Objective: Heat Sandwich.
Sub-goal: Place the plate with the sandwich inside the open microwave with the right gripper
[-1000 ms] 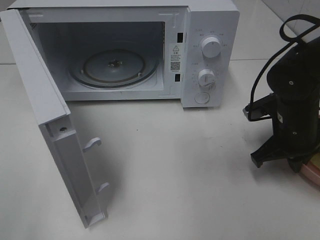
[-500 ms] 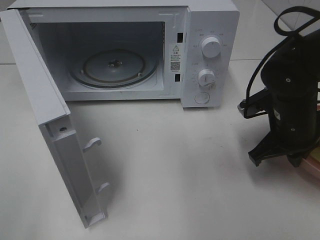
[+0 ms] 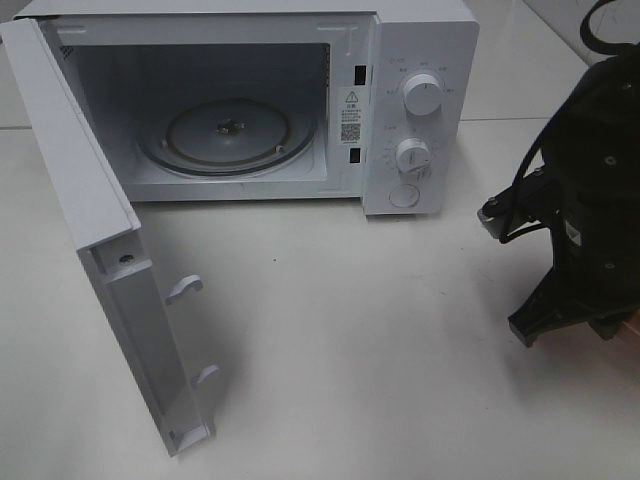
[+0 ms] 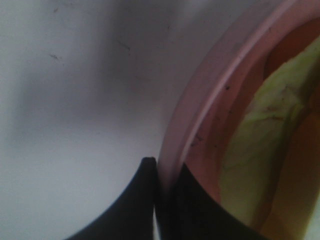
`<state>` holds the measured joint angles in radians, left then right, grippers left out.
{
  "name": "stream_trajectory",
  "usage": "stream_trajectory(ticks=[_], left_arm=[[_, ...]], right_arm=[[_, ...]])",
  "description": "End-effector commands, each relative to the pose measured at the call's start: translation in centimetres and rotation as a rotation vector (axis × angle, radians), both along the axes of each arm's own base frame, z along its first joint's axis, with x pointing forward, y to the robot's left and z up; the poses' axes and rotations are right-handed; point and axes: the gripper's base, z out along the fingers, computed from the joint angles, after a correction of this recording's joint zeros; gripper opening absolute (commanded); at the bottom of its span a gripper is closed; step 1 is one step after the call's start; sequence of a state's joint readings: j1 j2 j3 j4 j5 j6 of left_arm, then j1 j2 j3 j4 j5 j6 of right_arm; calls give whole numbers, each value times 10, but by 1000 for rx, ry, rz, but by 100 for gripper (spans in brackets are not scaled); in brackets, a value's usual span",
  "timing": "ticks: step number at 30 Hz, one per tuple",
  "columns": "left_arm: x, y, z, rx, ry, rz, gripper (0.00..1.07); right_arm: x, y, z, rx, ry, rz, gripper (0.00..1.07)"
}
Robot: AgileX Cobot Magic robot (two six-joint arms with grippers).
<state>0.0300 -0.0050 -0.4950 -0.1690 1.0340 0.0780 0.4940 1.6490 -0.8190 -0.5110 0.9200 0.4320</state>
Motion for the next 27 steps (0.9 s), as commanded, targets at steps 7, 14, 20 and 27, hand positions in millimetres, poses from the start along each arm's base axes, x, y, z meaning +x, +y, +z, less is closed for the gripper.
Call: stream_trajectory(ticks=[7,14,20,27], left_arm=[[-3,0,-1,-6,-17,2,103],[-3,0,-1,-6,-17,2,103],[-3,0,-1,-6,-17,2,103],[-3,0,-1,-6,-17,2,103]], right_arm=[[-35,3,15,-36,-15,80,0],[-48,13,25,-26,-38,142,0],[-61,27,32,-20,-54,229,0],[-71,40,32,-30,-47,305,0]])
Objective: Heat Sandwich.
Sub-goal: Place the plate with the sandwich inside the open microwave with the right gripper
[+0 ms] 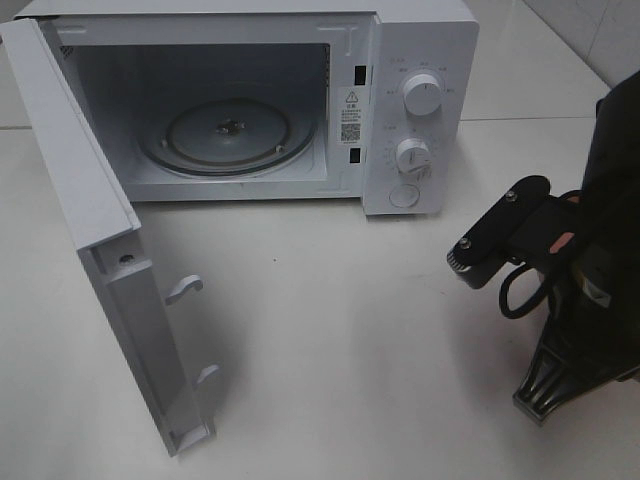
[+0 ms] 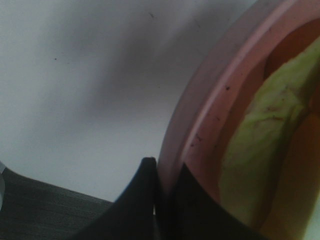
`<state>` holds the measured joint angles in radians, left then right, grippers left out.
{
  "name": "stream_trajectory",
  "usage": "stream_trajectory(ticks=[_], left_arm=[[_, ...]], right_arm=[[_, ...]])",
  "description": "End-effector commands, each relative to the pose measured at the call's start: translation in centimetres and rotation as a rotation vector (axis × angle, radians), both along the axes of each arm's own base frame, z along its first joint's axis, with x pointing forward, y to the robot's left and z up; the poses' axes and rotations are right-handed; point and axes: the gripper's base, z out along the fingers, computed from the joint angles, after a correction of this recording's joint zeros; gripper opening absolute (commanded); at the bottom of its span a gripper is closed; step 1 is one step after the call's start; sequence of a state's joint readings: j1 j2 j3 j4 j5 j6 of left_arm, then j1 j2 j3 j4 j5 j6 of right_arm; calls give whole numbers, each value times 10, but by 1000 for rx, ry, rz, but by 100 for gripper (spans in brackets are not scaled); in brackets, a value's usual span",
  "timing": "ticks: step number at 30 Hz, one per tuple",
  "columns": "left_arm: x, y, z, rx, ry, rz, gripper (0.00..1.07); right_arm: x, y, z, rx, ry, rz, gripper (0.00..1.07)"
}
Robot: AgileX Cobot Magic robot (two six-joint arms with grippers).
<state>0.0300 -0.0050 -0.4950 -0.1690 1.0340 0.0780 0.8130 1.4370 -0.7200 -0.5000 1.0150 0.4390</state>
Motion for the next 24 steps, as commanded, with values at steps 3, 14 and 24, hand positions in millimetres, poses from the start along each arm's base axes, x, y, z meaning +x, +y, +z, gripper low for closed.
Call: stream_trajectory(ticks=[3,14,24], left_arm=[[-3,0,-1,-6,-17,2,103],[-3,0,-1,-6,-17,2,103],[-3,0,-1,-6,-17,2,103]], right_arm=[[-12,12,2,-32,-13,95,0],[-36,36,2,-44,-1,300,0],[-52,49,2,-71,23,486,0]])
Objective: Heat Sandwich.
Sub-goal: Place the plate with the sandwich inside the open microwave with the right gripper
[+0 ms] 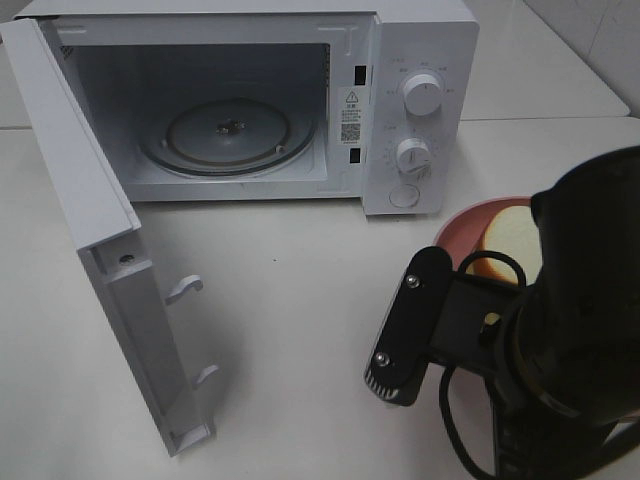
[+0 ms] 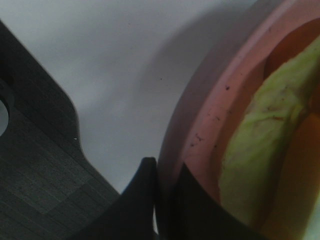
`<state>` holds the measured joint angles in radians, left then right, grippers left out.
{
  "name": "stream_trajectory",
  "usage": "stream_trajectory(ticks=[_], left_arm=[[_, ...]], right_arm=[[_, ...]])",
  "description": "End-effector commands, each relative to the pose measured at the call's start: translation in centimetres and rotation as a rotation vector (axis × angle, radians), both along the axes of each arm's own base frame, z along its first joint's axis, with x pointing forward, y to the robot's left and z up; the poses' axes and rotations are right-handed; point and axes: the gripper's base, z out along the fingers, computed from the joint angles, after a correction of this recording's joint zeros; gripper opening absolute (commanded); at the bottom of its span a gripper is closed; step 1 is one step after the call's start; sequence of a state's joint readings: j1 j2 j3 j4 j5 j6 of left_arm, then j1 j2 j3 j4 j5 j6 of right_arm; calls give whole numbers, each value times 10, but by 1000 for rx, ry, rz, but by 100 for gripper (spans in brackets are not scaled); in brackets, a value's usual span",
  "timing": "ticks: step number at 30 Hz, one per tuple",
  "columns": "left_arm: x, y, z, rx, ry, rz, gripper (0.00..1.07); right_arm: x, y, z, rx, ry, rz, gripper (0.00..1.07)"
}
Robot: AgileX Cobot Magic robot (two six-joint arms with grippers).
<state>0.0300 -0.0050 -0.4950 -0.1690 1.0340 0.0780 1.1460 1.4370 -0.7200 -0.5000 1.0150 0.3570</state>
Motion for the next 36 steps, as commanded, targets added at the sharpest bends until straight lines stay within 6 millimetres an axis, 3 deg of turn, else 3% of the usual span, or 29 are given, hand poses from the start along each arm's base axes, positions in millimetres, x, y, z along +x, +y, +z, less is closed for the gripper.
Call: stream_trajectory(ticks=[1,36], left_arm=[[-3,0,-1,-6,-17,2,103],[-3,0,-1,-6,-17,2,103]], right_arm=[[-5,3,2,-51,-5,131,0],[-3,24,2,-123,13,780,2]])
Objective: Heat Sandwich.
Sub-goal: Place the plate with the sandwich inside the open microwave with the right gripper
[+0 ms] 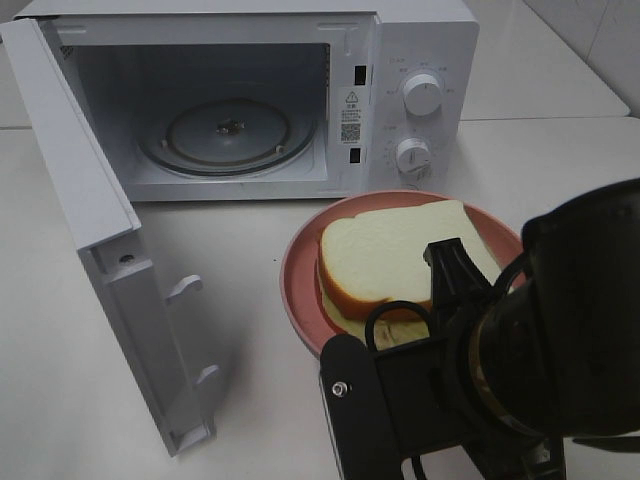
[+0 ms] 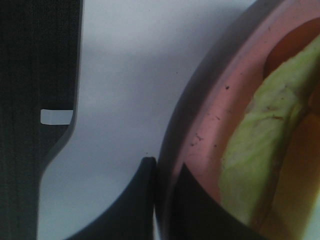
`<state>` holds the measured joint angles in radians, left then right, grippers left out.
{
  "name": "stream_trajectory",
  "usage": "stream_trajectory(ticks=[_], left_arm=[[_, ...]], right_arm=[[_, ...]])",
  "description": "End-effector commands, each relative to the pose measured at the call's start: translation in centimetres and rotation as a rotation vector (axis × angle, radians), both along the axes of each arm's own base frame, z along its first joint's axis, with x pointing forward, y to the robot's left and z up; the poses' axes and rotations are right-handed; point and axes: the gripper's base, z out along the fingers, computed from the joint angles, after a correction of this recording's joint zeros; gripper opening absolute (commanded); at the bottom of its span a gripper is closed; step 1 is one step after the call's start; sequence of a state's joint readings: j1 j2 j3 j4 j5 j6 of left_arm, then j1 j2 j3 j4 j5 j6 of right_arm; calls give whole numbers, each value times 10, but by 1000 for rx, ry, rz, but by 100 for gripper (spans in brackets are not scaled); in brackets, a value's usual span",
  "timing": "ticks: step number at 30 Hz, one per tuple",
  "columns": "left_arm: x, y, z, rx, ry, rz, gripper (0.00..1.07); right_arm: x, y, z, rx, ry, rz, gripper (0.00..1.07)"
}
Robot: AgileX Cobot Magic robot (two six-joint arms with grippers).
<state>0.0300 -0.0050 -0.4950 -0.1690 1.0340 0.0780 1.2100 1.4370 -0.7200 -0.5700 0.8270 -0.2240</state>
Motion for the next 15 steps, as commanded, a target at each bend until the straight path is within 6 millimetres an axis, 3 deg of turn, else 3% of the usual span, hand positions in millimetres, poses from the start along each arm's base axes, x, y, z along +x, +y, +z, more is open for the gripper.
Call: stream_trajectory(ticks=[1,8,15], left_arm=[[-3,0,-1,-6,-17,2,103],[-3,0,-1,-6,-17,2,103],[-3,0,-1,-6,-17,2,103]], right_arm=[[2,1,2,-21,-35,76,2],[7,3,2,10,-33,115,0],[30,-3,3,23,-38,203,0]])
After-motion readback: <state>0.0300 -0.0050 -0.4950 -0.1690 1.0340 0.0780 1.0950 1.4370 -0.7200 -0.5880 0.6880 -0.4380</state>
